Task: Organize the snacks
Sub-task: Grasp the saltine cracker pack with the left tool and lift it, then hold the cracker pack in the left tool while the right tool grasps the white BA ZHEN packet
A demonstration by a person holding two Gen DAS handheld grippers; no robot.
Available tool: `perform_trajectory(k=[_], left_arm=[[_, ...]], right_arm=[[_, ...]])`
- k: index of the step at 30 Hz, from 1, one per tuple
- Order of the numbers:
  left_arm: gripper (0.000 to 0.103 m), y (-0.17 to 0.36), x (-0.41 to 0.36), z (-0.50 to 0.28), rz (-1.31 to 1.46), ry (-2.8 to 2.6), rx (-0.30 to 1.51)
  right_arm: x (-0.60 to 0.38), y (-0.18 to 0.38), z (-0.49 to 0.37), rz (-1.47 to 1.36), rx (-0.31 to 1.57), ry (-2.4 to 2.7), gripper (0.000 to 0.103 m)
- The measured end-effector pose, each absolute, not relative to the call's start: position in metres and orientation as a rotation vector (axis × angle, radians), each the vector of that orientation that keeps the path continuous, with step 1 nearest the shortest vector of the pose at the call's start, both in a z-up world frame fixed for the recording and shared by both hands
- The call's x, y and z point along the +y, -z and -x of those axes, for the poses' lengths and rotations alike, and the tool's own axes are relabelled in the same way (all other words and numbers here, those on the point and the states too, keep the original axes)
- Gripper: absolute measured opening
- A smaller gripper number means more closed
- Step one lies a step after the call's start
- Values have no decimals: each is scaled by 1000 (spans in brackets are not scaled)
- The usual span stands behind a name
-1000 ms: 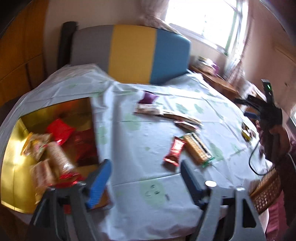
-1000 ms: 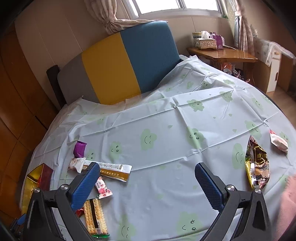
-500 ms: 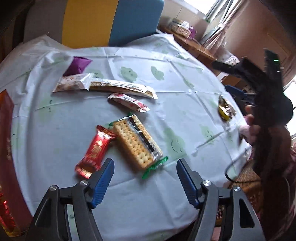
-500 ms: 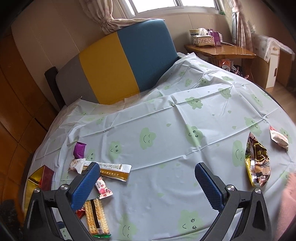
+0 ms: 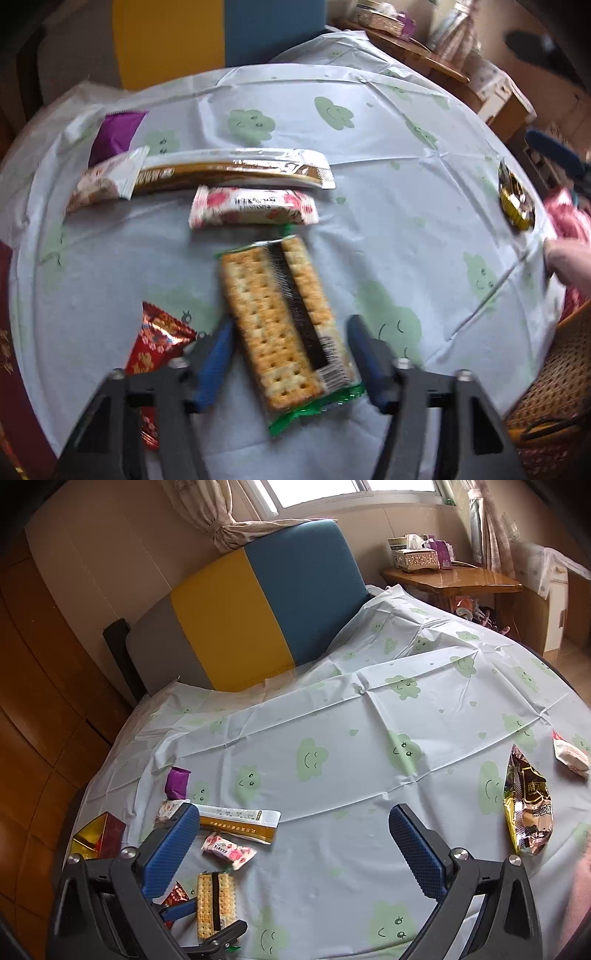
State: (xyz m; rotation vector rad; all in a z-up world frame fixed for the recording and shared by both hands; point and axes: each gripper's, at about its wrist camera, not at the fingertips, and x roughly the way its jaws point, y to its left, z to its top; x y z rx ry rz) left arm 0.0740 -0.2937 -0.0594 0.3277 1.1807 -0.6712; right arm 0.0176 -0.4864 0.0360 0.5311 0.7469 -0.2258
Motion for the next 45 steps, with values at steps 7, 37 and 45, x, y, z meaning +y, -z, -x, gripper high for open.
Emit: perform_trajectory(k=[7, 37, 45], left_arm=[[50, 41, -280, -35, -406, 813, 1021], [50, 57, -121, -56, -192, 497, 939], [50, 61, -121, -55, -198, 503, 906]], right_arm=[[-489, -32, -17, -534, 763, 241, 103], [-396, 22, -59, -114, 1100, 20, 47], [-365, 36, -61, -85, 1181, -112, 39]])
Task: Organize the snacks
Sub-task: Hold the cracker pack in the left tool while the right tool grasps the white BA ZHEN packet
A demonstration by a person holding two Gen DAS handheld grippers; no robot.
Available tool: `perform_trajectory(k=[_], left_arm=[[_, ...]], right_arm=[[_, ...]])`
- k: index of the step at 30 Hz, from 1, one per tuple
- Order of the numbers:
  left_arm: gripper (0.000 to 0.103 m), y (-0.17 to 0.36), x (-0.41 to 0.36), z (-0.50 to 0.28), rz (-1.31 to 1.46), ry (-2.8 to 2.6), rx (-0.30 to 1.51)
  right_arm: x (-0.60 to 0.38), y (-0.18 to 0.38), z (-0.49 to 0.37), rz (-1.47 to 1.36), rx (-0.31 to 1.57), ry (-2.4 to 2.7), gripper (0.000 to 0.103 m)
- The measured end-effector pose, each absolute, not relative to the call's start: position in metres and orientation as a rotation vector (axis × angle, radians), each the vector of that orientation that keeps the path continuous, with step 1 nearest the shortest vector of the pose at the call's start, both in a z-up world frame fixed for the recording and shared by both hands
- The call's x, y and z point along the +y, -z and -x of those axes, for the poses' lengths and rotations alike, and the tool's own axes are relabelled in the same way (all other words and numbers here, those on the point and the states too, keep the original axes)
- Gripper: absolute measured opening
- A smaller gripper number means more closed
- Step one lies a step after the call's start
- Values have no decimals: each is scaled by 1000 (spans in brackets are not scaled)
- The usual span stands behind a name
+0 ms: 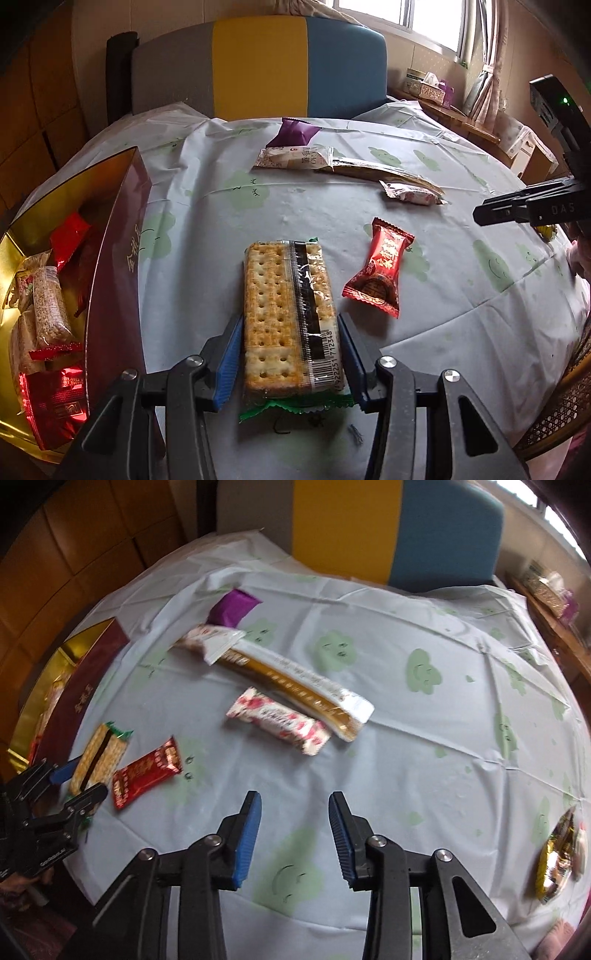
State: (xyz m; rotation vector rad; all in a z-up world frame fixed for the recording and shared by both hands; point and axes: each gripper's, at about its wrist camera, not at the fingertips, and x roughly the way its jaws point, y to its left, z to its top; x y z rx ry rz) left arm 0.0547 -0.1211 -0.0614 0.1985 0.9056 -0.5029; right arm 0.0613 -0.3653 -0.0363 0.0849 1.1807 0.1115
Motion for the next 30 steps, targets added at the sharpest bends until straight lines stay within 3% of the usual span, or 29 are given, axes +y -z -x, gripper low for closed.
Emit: perform_trajectory(k=[7, 13, 14, 16, 19, 21, 30], left_arm=[[50, 62, -120, -53, -203, 514, 890], [50, 62, -119, -53, -195, 521, 890], [50, 62, -118, -53, -193, 521, 890], [50, 62, -118, -53, -188, 522, 889], [50, 62, -117, -53, -184, 524, 887], [50, 62, -117, -53, -181, 526, 886], [50, 63, -115, -53, -174, 542, 878]], right_arm=[[-325, 35, -72, -265, 1208, -246, 39], [-296, 28, -107, -238, 1167, -210, 40], [-293, 27, -113, -226, 1158, -206, 42], [-283, 23, -132, -149, 1124, -191, 69], [-268, 16, -157, -26, 1079, -206, 78], [-258, 16, -175, 56, 1069, -212, 91], [-243, 50, -246, 278, 1133, -223, 92]])
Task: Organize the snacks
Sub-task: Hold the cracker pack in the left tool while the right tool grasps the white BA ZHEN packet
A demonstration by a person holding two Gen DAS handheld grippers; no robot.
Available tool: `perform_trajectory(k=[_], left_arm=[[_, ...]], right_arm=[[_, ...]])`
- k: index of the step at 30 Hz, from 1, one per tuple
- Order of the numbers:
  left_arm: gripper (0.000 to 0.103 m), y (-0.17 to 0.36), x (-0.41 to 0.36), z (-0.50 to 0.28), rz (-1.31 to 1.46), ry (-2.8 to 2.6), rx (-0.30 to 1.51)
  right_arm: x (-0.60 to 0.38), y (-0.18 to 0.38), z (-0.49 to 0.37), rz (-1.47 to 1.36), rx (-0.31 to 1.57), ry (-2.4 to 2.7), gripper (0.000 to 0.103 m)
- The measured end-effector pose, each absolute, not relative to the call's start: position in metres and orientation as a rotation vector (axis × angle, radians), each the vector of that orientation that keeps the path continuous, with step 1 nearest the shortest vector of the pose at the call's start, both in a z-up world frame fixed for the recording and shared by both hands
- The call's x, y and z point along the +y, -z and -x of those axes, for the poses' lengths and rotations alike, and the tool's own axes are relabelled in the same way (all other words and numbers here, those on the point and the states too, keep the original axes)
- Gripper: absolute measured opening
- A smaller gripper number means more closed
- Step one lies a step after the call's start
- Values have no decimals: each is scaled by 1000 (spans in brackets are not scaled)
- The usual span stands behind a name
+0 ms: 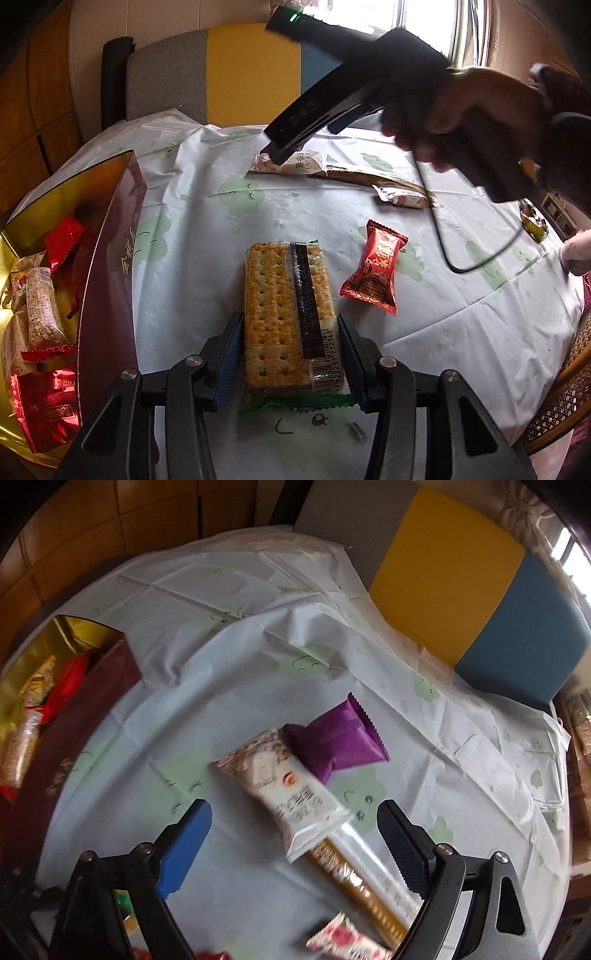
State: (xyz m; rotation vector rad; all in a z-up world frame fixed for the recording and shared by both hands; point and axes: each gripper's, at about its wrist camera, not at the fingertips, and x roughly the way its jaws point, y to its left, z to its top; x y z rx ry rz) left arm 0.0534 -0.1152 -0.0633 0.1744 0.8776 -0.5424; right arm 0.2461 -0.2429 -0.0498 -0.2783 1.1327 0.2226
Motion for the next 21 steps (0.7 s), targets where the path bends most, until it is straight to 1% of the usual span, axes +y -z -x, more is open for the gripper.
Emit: perform_trajectory(k=[3, 5, 6, 7, 11, 14, 21], left_arm=[[50, 64, -115, -54, -170, 544, 879], [50, 64, -114, -54, -166, 546, 880], [50, 64, -114, -54, -164, 546, 880], [50, 64, -114, -54, -162, 546, 880], [50, 64, -113, -54, -155, 545, 880], [50, 65, -113, -54, -157, 546, 878], [50, 65, -113, -53, -157, 545, 875]], right_arm=[[-241, 66, -256, 313, 1164, -202, 91], [-239, 70, -256, 286, 1178, -250, 77], [-237, 67, -255, 280, 1164, -272, 54], [-235, 64, -252, 291, 1153, -270, 35], [-226, 62, -233, 322, 1168, -319, 34], [-228, 53, -215, 271, 1173, -338, 34], [-260, 46, -156, 231, 1232, -291, 34]])
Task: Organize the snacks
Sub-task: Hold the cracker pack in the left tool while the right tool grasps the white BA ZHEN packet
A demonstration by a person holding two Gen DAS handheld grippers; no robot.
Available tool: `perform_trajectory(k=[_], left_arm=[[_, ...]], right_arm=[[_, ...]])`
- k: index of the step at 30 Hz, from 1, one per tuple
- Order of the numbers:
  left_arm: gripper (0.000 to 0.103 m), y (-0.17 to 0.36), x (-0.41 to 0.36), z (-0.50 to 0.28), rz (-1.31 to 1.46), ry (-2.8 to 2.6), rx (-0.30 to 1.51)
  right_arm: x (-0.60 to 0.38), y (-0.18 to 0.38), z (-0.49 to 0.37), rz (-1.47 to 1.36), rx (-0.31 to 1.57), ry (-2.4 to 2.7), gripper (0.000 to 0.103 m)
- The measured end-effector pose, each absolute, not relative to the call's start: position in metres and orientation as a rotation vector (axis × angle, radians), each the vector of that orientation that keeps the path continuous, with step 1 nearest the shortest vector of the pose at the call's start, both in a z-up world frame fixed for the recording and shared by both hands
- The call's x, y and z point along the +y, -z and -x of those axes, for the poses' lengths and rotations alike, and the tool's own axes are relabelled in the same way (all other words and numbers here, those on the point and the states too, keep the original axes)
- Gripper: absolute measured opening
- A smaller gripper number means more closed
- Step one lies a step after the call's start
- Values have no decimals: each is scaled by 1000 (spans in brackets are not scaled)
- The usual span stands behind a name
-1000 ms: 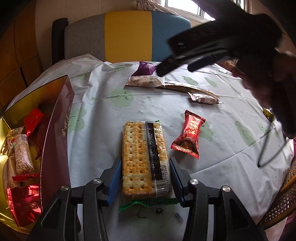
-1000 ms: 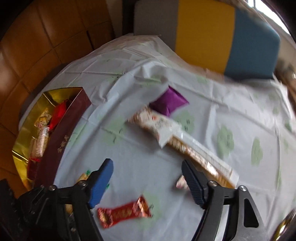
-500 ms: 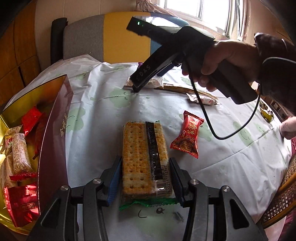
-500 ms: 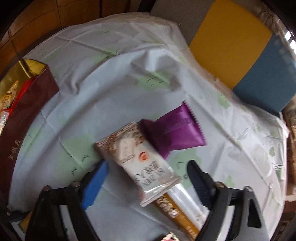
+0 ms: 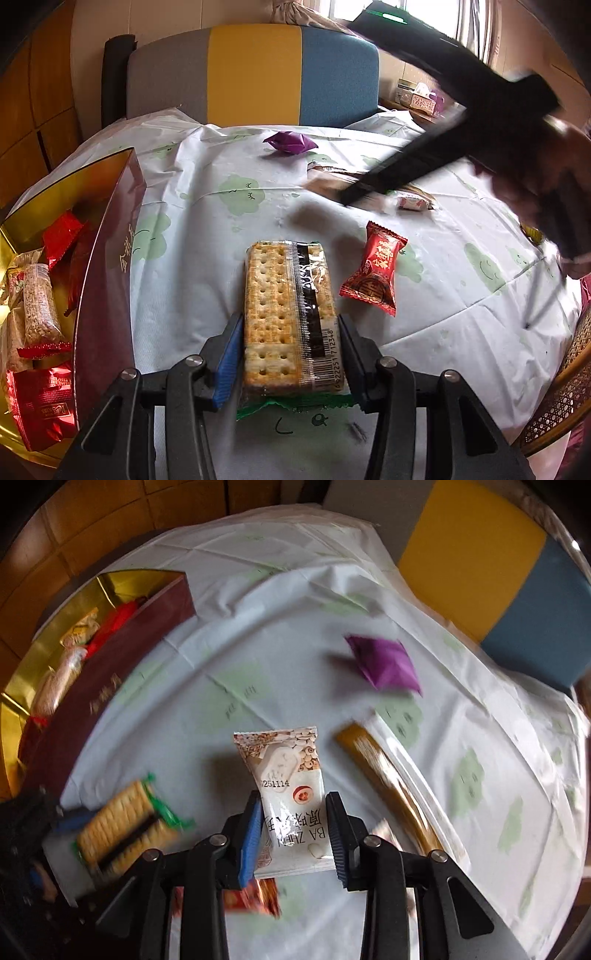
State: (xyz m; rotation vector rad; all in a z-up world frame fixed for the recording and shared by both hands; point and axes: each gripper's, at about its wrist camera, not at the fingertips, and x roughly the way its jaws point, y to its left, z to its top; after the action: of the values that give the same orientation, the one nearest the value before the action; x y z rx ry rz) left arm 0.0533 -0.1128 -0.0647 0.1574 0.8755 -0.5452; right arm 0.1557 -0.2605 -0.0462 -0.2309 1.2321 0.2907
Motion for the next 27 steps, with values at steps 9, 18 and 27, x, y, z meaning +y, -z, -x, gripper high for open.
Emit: perform_trajectory(k=[9, 18, 27], left_arm=[[50, 64, -116, -54, -168, 529, 886], [49, 63, -120, -52, -202, 498, 887], [49, 43, -123, -37, -166, 533, 847]], right_arm=[[-331, 69, -91, 124, 1364, -115, 34], [-349, 72, -69, 63, 1297, -131, 36], [-340, 72, -65, 113, 1279, -143, 36]])
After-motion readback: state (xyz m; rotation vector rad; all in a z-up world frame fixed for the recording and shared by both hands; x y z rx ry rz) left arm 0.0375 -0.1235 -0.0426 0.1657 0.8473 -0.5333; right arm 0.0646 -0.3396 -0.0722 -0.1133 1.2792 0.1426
